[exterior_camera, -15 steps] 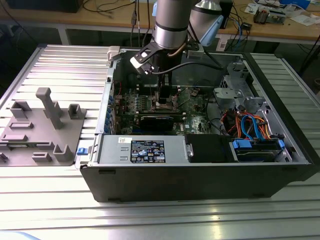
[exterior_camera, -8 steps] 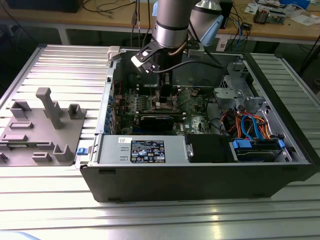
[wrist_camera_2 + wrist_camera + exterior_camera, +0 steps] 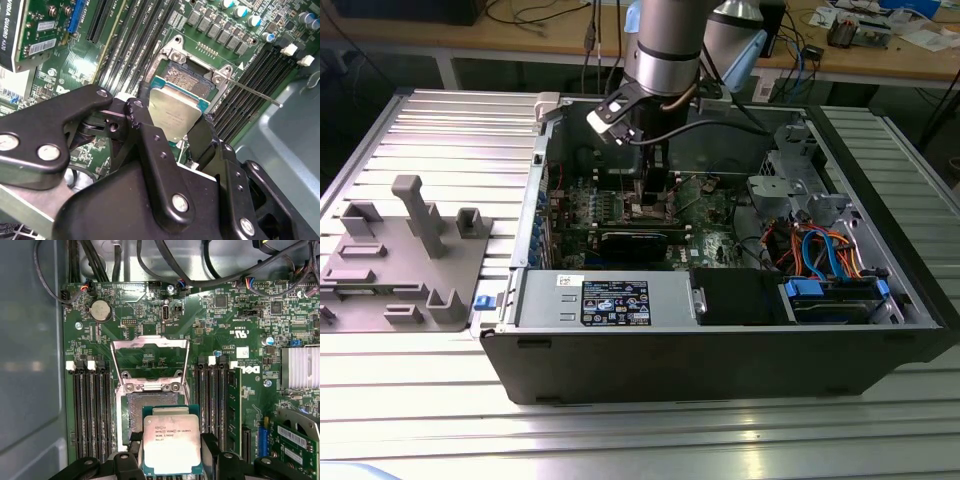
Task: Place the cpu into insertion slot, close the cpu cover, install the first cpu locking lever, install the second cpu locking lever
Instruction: 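Place the cpu into insertion slot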
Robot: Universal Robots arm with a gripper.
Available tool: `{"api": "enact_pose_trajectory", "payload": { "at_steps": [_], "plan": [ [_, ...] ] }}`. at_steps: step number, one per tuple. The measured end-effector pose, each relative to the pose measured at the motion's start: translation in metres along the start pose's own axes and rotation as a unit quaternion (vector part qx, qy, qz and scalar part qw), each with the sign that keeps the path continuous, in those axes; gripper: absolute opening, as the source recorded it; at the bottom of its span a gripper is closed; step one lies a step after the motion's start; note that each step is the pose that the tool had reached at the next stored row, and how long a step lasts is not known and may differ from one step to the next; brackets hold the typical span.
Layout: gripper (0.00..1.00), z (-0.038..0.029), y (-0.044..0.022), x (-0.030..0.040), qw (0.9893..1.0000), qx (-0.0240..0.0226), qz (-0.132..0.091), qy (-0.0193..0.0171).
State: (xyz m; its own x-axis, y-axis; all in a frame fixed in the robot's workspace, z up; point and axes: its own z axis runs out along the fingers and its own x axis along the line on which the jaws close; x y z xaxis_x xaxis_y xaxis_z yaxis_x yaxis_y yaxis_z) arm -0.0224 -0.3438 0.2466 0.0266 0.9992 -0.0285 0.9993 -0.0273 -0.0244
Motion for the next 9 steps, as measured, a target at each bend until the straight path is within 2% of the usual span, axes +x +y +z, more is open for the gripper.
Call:
{"api": "enact_pose_trajectory", "payload": {
  "at_steps": [9],
  "plan": [
    [0.55,0.0029,0.0001,0.0008,1.0,0.0,0.0,0.0]
  ]
}}
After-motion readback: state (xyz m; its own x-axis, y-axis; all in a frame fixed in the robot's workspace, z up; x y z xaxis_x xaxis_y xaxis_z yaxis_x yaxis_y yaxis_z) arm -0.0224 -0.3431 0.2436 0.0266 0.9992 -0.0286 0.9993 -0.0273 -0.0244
